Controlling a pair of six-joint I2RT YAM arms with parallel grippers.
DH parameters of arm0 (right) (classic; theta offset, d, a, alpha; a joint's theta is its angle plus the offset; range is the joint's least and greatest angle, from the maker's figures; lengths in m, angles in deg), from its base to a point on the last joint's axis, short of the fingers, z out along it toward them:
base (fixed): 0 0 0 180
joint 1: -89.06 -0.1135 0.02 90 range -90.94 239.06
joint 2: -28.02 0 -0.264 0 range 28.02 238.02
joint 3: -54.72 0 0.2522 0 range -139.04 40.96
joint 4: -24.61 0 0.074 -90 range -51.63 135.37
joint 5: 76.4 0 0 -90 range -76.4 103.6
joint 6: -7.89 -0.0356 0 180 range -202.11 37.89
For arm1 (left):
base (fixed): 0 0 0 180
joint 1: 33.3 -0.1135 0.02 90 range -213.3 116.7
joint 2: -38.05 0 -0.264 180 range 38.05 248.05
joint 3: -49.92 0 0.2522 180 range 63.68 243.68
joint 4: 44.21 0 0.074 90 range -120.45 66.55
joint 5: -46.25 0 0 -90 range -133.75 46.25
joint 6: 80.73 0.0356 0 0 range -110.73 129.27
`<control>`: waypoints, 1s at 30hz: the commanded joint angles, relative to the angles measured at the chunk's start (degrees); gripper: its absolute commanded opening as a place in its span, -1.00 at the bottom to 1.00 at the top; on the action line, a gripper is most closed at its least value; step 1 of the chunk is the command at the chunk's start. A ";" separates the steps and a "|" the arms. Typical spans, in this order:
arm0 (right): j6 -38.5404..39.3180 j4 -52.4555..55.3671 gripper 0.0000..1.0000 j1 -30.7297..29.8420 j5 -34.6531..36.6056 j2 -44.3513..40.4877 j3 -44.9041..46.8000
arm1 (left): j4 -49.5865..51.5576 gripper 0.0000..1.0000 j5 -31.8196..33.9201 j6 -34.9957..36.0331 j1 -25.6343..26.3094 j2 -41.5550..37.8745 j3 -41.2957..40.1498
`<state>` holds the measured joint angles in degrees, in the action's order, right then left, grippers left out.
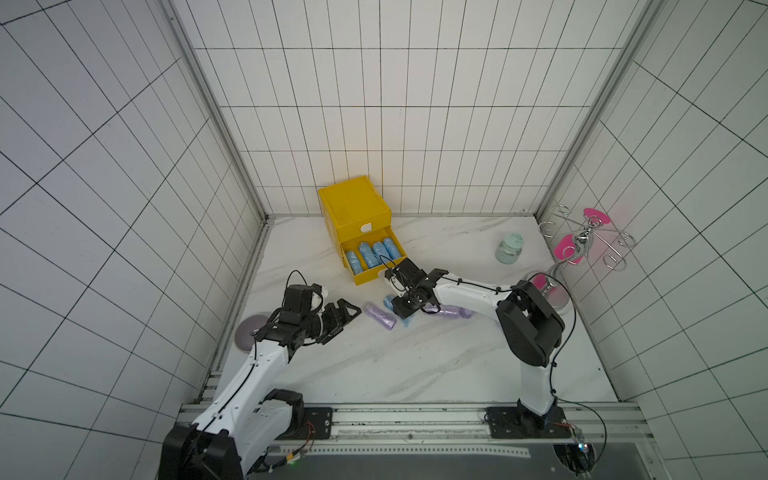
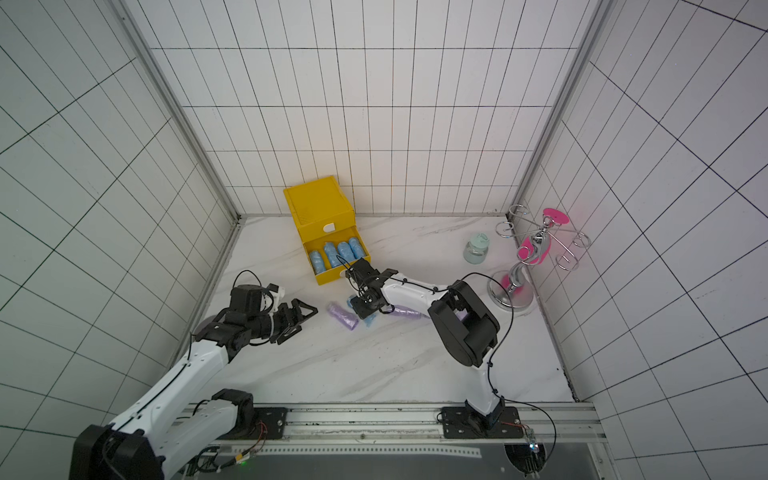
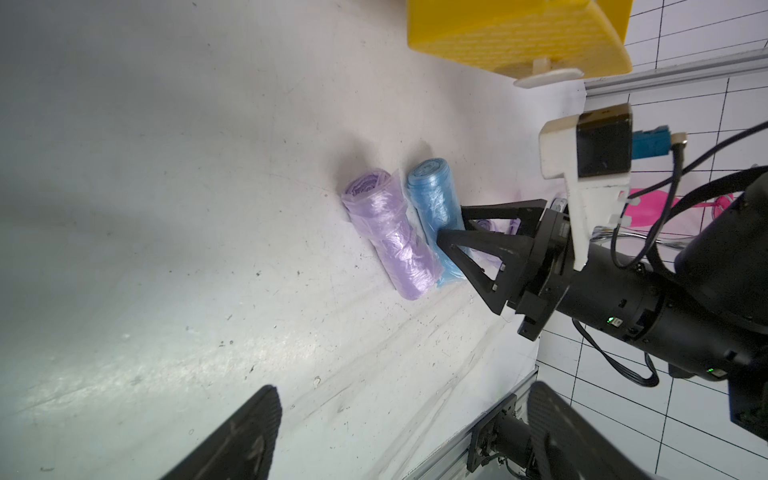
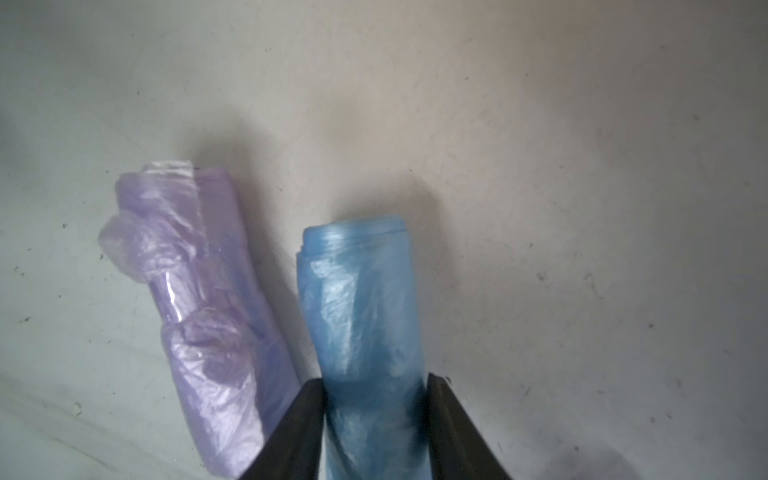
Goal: Sort the rolls of trash bags by color and place them into the drawer
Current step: Pick up the roll of trash bags from the center of the board.
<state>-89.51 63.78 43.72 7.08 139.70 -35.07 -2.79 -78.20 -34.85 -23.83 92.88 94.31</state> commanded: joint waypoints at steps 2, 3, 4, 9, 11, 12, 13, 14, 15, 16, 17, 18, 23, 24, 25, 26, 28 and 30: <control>-1.49 0.25 -0.41 0.45 -2.57 -2.83 3.04 | -1.38 0.83 -0.68 1.36 -0.75 0.72 2.10; -1.79 0.27 -0.45 0.46 -2.77 -3.28 3.51 | -1.38 0.83 -0.93 1.48 -0.91 1.09 2.38; -2.28 0.03 -0.50 0.50 -2.96 -4.03 4.26 | -1.38 0.83 -1.17 1.72 -1.08 1.40 2.74; -4.52 -1.01 -0.96 0.47 -3.07 -9.72 8.51 | -1.38 0.83 -1.80 1.91 -1.64 2.14 4.31; -5.12 -0.55 -1.00 0.51 -2.18 -13.20 10.08 | -1.38 0.83 -2.07 2.02 -1.96 2.52 5.32; -5.25 -0.18 -1.00 0.50 -1.69 -14.84 10.61 | -1.38 0.83 -2.31 2.10 -2.11 2.65 5.77; -5.43 0.29 -1.00 0.55 -1.05 -16.76 11.03 | -1.37 0.83 -2.58 2.11 -2.33 2.98 6.45; -5.52 0.74 -1.00 0.68 -0.49 -18.65 11.39 | -1.38 0.83 -2.84 2.15 -2.43 3.31 7.16; -5.63 1.26 -1.00 0.82 -0.19 -20.14 11.41 | -1.30 0.83 -2.82 2.28 -2.51 3.57 7.82; -5.68 1.76 -1.00 1.08 -0.03 -21.78 11.19 | -1.37 0.83 -2.98 2.29 -2.65 3.93 8.56; -5.83 2.42 -1.00 1.39 0.02 -23.06 10.57 | -1.61 0.83 -3.22 2.31 -2.75 4.37 9.35; -5.94 3.09 -1.00 1.61 -0.06 -23.87 9.78 | -1.87 0.83 -3.40 2.26 -2.86 4.87 10.06; -6.54 5.52 -1.00 2.00 -2.16 -22.92 1.04 | -3.29 0.83 -4.70 2.29 -3.92 8.96 14.84; -6.85 5.55 -1.00 2.01 -2.77 -21.87 -0.86 | -3.55 0.83 -4.93 2.29 -4.18 9.67 15.68; -7.30 5.56 -1.00 2.01 -3.49 -20.42 -3.28 | -3.76 0.83 -5.21 2.33 -4.65 10.55 16.78; -7.99 5.46 -1.00 2.01 -3.97 -18.71 -5.79 | -3.93 0.83 -5.42 2.28 -5.21 11.34 17.67; -9.97 5.12 -1.00 2.01 -4.88 -15.00 -10.61 | -4.52 0.83 -6.14 2.21 -6.44 12.80 19.27; -12.00 4.06 -1.00 1.97 -6.32 -10.82 -15.54 | -4.97 0.83 -6.76 2.19 -7.89 14.10 20.63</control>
<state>-98.03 68.35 45.54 3.30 124.64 -44.70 -5.66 -83.47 -33.54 -30.10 105.76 112.49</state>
